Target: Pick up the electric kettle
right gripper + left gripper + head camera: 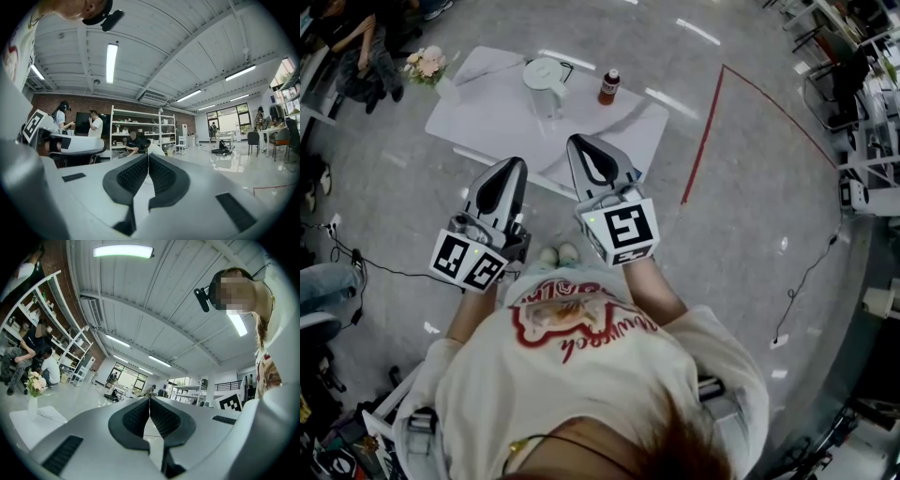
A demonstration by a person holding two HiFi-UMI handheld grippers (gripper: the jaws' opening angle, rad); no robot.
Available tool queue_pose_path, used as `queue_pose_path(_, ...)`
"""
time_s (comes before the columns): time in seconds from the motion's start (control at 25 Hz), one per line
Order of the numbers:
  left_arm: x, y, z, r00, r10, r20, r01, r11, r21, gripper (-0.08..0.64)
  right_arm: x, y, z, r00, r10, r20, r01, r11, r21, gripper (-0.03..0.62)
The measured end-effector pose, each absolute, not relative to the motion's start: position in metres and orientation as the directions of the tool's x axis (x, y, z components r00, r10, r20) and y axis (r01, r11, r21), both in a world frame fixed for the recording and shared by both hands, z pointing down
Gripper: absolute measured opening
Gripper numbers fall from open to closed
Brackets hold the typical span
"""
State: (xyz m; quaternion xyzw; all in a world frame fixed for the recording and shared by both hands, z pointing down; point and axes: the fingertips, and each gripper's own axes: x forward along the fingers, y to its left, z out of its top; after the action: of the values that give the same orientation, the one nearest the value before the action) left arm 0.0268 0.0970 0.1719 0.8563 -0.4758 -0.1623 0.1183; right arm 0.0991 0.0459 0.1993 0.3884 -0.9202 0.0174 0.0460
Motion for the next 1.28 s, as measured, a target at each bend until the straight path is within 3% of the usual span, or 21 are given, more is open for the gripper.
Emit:
queue_pose_path(0.72, 0.01, 0.059, 0.174, 0.493, -0.851, -0.181, -0.766, -0.523, 0.374, 0.012, 0.081, 0.011, 0.202, -0.705, -0.706, 0.069, -0.707, 0.707, 0.008, 0.015)
queue_pose_path(1.28, -0.061, -0.065, 0.179, 0.555, -0.811, -0.187, -0.729, -0.582, 0.36, 0.012, 0.01, -0.107, 0.206, -0.65, -0.757, 0.076, -0.758, 0.652, 0.016, 0.015)
